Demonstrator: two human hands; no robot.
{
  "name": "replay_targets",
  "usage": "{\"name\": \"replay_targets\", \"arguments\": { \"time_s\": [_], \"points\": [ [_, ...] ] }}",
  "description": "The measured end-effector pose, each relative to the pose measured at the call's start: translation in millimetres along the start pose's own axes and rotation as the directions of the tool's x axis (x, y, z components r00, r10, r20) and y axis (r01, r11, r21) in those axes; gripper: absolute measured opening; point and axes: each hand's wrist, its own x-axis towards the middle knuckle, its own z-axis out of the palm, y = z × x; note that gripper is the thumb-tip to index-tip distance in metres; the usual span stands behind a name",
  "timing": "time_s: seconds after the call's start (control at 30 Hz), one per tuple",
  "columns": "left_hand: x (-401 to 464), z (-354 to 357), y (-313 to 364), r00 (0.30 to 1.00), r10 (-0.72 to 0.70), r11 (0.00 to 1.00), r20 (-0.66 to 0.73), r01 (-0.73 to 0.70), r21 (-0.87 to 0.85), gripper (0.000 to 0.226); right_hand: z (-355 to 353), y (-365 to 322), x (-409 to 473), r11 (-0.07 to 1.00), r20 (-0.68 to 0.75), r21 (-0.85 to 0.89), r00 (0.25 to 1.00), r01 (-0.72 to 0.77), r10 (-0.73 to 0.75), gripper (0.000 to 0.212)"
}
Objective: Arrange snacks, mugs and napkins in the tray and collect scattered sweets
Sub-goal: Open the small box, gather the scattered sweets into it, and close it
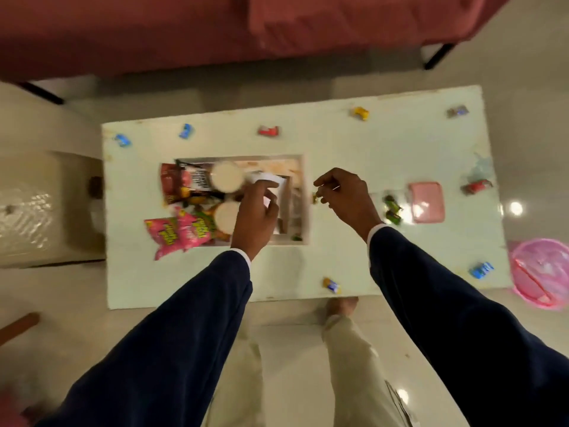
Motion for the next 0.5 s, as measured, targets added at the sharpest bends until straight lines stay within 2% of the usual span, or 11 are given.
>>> {"name": "replay_targets", "arguments": {
  "time_s": [0.13, 0.2, 0.27, 0.4, 0.5],
  "points": [
    [19.2, -116.3, -39.1, 0.975, 0.078, 0.997, -0.208, -0.079, 0.003, 0.031, 94.5, -79.8, 36.4, 0.987, 0.107, -0.075, 0.985, 0.142, -0.133, 0.017],
    [30.2, -167.5, -68.7, 0.95, 0.07, 0.997, -0.305, -0.064, 0.03, 0.026, 135.5, -112.5, 54.6, 0.972, 0.142, -0.119, 0.972, 0.202, -0.185, 0.017],
    [44.6, -215.7, -109.0, 0.939, 0.019, 0.999, -0.345, -0.009, 0.031, 0.029, 179.7, -142.6, 74.3, 0.955, 0.174, -0.169, 0.961, 0.245, -0.216, 0.018],
    [87.4, -282.2, -187.5, 0.966, -0.145, 0.973, -0.212, 0.178, 0.146, 0.038, 250.5, -181.3, 123.3, 0.869, 0.193, -0.387, 0.949, 0.308, -0.25, 0.02],
    [128.1, -309.0, -232.8, 0.98, -0.18, 0.887, -0.085, 0.198, 0.416, 0.048, 290.0, -192.3, 166.8, 0.705, 0.242, -0.605, 0.929, 0.37, -0.28, 0.024]
  ]
}}
